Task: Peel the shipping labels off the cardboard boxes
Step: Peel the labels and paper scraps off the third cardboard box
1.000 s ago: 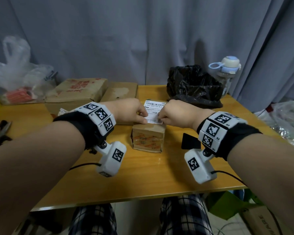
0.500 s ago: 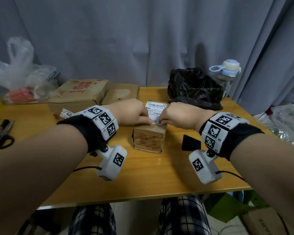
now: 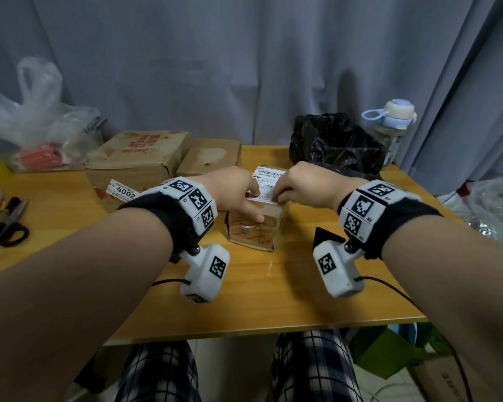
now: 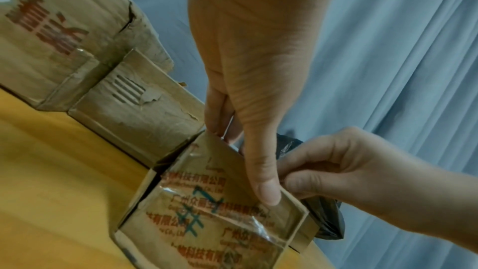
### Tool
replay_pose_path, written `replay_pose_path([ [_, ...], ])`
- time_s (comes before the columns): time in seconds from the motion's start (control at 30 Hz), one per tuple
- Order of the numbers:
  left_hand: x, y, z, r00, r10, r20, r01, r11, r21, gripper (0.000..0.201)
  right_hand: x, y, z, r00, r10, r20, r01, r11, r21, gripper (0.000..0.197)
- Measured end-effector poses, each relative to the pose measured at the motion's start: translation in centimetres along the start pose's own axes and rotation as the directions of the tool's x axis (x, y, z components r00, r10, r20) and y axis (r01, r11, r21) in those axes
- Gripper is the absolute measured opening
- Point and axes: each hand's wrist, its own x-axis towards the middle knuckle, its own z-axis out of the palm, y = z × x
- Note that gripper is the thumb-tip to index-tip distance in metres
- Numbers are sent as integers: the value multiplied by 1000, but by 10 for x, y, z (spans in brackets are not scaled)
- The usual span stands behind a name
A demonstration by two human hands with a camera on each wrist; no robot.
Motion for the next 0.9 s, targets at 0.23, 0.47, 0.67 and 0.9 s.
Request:
replay_pose_path([
  [0.23,2,-8,4,999,13,-33,-15,997,-71,62,-2,-8,-4,989,-119,89,136,966,-218,26],
  [0.47,4,-11,6,998,30,-54,-35,995,-91,61,3,-15,-3,981,-114,158,165,918,-362,25],
  [0.67,2,-12,7,998,22,-59,-29,992,-122,64,3,-15,1,990,-115,86,137,939,-315,23],
  [0.9,2,-12,7,999,16,-51,-23,991,-129,65,3,-9,7,999,-32,-27,28,992,-126,6],
])
